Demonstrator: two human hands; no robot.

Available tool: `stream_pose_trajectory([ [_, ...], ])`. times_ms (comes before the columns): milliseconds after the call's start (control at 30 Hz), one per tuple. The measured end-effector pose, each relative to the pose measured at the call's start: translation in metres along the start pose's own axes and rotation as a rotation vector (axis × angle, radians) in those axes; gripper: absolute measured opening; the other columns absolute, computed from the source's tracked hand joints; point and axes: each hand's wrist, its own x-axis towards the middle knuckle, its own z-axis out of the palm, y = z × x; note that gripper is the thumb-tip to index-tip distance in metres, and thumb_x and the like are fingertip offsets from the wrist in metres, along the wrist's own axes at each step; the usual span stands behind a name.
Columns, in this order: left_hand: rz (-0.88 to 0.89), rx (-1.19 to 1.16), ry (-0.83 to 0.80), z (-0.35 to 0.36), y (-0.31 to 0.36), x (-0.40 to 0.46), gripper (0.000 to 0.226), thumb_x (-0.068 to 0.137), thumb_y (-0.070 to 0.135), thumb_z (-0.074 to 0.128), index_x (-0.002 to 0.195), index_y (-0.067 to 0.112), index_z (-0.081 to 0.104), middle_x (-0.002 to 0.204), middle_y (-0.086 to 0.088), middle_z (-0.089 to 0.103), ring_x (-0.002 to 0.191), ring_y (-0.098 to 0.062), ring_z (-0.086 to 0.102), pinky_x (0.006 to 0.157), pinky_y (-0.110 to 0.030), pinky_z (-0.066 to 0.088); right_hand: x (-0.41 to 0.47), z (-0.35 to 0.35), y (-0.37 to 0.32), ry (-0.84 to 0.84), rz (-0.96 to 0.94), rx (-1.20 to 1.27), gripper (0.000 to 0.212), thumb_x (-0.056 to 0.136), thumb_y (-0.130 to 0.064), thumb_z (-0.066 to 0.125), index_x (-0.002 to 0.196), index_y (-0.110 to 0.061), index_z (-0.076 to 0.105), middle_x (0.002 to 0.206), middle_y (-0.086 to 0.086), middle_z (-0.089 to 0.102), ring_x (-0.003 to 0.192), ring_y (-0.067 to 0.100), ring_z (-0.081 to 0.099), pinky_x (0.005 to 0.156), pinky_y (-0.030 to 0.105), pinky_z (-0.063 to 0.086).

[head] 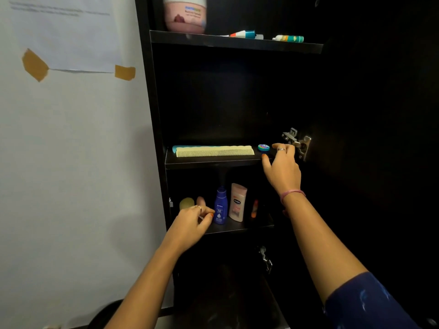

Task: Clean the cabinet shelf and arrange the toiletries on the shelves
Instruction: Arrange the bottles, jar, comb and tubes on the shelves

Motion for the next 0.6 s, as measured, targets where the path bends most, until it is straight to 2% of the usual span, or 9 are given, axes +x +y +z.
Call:
stream_pose_trajectory([
  [133, 0.020, -0.008, -0.013, -0.002, -0.001, -0.017, 0.023, 0.093, 0.029, 0.052, 0.111, 0.024, 0.066, 0.103, 0.006, 0.066, 0.090, -0.004, 0.061, 0.084, -0.025, 0.051, -0.037, -0.010, -0.001, 0.059, -0.004, -0.003, 0.041, 0.091, -0.032, 0.053, 0.127, -0.013, 0.047, 0.132, 0.006, 0.041, 0.112, 0.025, 0.054, 0.079, 0.035, 0.050],
  [267, 0.043, -0.027, -0.002, -0.002, -0.001, -0.046, 0.021, 0.093, 0.027, 0.052, 0.107, 0.023, 0.067, 0.096, 0.011, 0.065, 0.086, 0.002, 0.060, 0.078, -0.014, 0.046, -0.079, -0.029, -0.001, 0.104, -0.009, 0.010, 0.037, 0.090, -0.028, 0.055, 0.125, -0.015, 0.050, 0.130, 0.006, 0.045, 0.118, 0.024, 0.048, 0.081, 0.031, 0.048],
  [433, 0.039, -0.028, 0.004, -0.010, -0.002, -0.086, 0.022, 0.093, 0.025, 0.051, 0.108, 0.021, 0.068, 0.097, 0.011, 0.065, 0.087, -0.001, 0.061, 0.079, -0.015, 0.048, -0.136, -0.065, 0.008, 0.223, 0.038, 0.069, 0.037, 0.088, -0.027, 0.058, 0.123, -0.016, 0.052, 0.129, 0.008, 0.048, 0.121, 0.027, 0.046, 0.096, 0.040, 0.043],
  [600, 0.014, -0.019, 0.039, -0.020, 0.004, -0.129, 0.022, 0.093, 0.024, 0.052, 0.108, 0.020, 0.067, 0.099, 0.007, 0.067, 0.087, -0.004, 0.061, 0.078, -0.016, 0.048, -0.188, -0.107, 0.024, 0.356, 0.080, 0.105, 0.039, 0.087, -0.025, 0.059, 0.124, -0.016, 0.051, 0.129, 0.009, 0.048, 0.121, 0.030, 0.044, 0.099, 0.044, 0.037],
])
